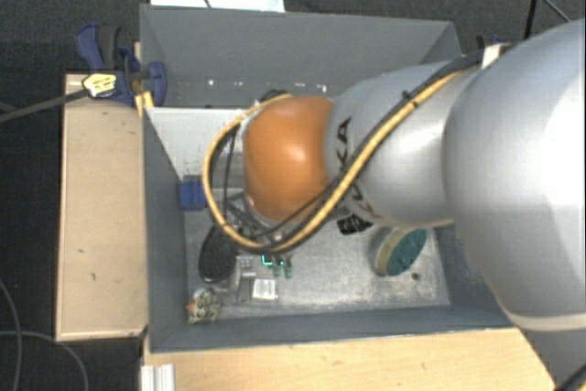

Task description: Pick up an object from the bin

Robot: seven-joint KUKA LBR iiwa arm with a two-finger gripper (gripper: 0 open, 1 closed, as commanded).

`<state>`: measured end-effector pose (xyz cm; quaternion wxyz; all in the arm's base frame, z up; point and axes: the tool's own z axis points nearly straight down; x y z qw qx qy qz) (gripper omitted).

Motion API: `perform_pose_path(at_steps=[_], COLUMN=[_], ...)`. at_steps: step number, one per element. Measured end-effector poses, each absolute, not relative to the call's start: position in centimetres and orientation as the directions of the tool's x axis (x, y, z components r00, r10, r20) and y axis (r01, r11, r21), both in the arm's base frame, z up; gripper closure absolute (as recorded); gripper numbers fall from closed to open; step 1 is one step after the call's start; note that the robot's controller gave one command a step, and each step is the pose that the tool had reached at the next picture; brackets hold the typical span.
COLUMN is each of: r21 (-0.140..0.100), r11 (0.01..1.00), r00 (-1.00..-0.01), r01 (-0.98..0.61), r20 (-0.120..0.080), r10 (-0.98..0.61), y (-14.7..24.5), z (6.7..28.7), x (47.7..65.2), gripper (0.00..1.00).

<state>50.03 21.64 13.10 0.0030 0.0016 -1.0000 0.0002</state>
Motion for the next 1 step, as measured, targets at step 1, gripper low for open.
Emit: perform_pose_path(at_steps=[1], r21=[0.009], r11=[0.993], r00=[-0.993], r01=[-0.114], r20=[-0.020], r10=[-0.113], y=[22.31], z=[7.62], x=[49.98], gripper=[0.00])
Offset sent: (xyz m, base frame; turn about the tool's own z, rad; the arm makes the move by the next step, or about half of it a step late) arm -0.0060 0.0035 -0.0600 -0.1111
